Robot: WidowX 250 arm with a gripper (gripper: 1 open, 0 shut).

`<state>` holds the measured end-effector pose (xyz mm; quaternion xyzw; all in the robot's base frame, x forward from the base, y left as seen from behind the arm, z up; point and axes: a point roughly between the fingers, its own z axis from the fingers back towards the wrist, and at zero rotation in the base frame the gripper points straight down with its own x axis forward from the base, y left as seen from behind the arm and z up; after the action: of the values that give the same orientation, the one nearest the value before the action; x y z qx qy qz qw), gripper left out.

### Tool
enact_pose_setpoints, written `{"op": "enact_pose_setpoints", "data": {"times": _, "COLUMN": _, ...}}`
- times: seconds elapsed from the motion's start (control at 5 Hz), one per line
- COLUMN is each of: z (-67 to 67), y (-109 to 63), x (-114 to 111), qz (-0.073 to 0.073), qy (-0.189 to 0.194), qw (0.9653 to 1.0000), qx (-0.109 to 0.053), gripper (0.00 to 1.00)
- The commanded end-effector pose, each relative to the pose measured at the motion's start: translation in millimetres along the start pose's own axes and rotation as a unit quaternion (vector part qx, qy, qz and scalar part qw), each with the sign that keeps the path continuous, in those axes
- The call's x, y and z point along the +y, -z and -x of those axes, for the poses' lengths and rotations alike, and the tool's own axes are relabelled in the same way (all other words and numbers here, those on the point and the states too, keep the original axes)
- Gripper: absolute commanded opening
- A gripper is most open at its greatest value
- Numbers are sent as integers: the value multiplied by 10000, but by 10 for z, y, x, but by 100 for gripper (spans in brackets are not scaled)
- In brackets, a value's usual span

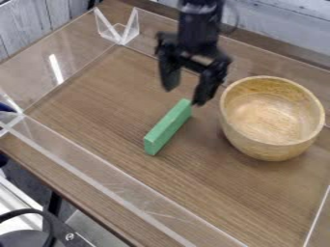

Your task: Put the green block in the brown bowl

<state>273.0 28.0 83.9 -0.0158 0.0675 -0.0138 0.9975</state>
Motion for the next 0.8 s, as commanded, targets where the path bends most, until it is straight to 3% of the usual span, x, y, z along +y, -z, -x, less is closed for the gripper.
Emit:
{"op": "enact_pose_setpoints", "data": {"times": 0.0, "z": -39, "y": 91, "x": 106, "qz": 98, "qy": 117, "qw": 9996, "qx": -247, "gripper": 100}}
{"op": "enact_pose_setpoints", "data": {"times": 0.4, "z": 90, "y": 44, "x": 101, "qz": -197, "qy": 337, "qw": 9981, "qx": -467, "gripper": 100}}
{"op": "enact_pose_setpoints", "data": {"times": 0.6, "z": 120, "y": 103, "x": 93, "qz": -162, "qy": 286, "qw": 9990, "qx": -306, "gripper": 100}}
